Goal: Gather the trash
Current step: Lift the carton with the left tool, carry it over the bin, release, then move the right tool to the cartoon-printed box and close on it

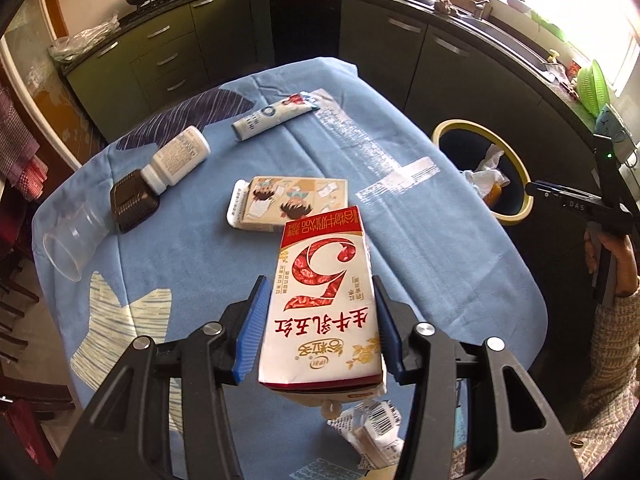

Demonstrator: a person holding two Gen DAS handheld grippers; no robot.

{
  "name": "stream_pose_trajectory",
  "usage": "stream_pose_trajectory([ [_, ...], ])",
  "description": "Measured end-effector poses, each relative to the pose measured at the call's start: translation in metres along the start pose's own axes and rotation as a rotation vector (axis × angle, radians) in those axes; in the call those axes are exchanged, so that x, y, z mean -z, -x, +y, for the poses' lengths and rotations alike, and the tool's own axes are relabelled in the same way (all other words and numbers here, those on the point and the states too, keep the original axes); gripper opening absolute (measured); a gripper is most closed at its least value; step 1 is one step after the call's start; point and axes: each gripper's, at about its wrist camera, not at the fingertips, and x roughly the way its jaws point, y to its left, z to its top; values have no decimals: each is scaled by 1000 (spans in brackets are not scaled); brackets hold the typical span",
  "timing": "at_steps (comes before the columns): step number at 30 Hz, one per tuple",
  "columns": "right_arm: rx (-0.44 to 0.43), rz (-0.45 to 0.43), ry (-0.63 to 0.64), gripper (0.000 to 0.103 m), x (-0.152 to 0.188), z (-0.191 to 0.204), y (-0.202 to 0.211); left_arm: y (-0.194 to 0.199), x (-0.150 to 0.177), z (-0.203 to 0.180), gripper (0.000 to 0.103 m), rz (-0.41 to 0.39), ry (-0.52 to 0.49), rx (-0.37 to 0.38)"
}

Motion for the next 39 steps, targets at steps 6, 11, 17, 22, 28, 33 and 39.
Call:
stream_pose_trajectory([
  [6, 19, -13, -34, 46, 11, -24, 18, -2, -45, -62, 48, -32, -132, 79],
  [11, 53, -26, -94, 46, 25, -55, 41, -27, -91, -133, 48, -27, -257, 171],
  [17, 81, -33, -148, 46, 40, -78, 59, -97, -142, -205, 48, 7, -314, 224],
  [22, 75, -17, -141, 46, 45, -76, 60, -138, -162, -224, 56, 29, -300, 223],
  [28, 28, -17, -76, 48, 33, -55, 55, -75, -145, -177, 61, -82, -246, 282],
  [33, -54, -12, 58, 52, 18, -10, 40, -6, -104, -100, 65, -220, -161, 251],
  [39, -183, 14, 335, 59, -2, 84, 4, 45, -30, -8, 71, -324, 1, 127],
])
